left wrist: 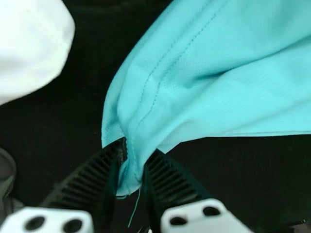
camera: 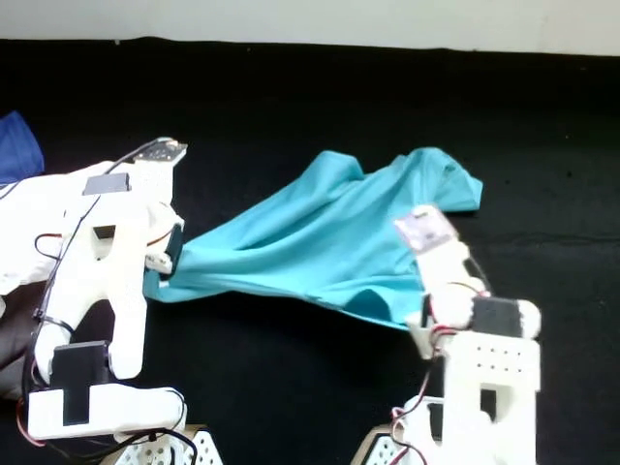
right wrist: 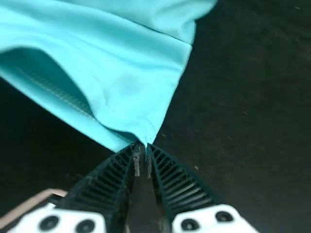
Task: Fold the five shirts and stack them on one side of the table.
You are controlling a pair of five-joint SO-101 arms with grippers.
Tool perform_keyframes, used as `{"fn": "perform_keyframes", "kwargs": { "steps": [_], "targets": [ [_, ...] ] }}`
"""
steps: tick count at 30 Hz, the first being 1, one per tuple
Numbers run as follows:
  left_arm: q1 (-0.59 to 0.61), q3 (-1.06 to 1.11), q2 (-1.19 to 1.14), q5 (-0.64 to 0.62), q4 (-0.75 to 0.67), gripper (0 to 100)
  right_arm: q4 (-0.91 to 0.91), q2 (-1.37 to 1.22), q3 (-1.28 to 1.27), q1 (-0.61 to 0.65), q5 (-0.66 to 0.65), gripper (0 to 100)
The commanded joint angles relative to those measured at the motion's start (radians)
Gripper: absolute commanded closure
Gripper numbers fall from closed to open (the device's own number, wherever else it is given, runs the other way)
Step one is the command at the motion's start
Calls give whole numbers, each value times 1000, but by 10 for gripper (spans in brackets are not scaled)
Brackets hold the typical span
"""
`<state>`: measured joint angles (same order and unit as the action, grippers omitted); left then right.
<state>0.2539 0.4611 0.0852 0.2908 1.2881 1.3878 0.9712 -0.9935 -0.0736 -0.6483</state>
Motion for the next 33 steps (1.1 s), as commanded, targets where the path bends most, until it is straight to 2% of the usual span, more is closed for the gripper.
{"fn": "perform_keyframes", "kwargs": {
  "steps": [1,4,9,12,14,16,20,23,28,33],
  "targets": [
    [-30,-33,25,-2,55,988,12,18,-56,-64,-69,989],
    [-54,-12,25,-3,64,988,12,10,-110,-68,-68,946],
    [-70,39,25,-3,58,988,47,19,-51,-150,-66,754],
    [-68,50,25,-3,58,988,91,16,61,-180,-28,747],
    [-68,51,25,-3,58,988,94,7,96,-134,61,747],
    [-68,50,25,-3,58,988,94,7,84,-28,123,750],
    [-70,47,25,-3,58,988,56,4,-4,237,190,748],
    [-70,47,25,-3,58,988,-16,-61,-68,352,216,747],
    [-70,51,25,-5,58,988,-134,-325,-54,367,236,735],
    [-70,51,25,-5,58,988,-154,-573,77,366,238,709]
  ]
}}
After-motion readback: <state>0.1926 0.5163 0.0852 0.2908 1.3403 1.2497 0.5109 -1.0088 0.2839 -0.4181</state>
